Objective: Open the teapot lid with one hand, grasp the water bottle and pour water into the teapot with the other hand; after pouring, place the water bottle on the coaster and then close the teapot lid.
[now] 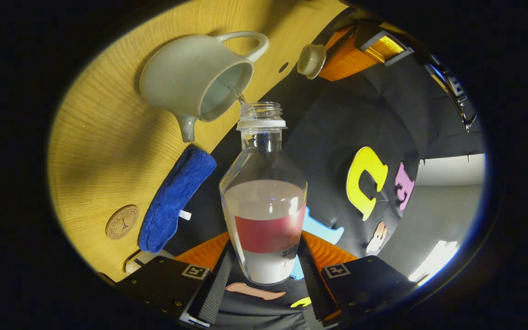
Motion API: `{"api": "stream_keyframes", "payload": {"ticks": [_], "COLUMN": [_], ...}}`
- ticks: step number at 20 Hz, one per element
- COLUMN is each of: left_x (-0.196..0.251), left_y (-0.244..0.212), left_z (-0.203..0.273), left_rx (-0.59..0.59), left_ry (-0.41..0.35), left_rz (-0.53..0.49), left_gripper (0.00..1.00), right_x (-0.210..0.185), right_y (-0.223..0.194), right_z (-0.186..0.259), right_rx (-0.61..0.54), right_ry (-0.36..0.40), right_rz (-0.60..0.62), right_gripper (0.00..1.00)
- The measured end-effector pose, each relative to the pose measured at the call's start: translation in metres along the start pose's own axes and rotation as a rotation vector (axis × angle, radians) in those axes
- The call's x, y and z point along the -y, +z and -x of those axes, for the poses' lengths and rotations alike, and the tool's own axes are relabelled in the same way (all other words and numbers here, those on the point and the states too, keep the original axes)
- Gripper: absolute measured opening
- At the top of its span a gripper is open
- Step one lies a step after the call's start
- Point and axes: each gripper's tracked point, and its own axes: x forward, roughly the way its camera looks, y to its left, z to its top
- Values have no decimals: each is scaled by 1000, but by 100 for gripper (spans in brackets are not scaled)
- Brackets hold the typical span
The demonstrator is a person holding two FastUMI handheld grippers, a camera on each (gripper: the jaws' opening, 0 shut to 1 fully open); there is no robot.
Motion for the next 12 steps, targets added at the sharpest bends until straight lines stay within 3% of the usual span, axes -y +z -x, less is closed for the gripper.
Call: {"api": "stream_keyframes", "payload": {"ticks": [12], "left_x": [0], "left_y": [-3], "left_z": [-2], "left_rx": [-13], "left_ry": [1], "left_rz": [-2], "left_gripper": [16], "right_x": [5], "right_y": [7], "right_z": [1], "right_rx": [25], "right_ry": [-14], "right_rz": [45], "right_gripper": [76]}}
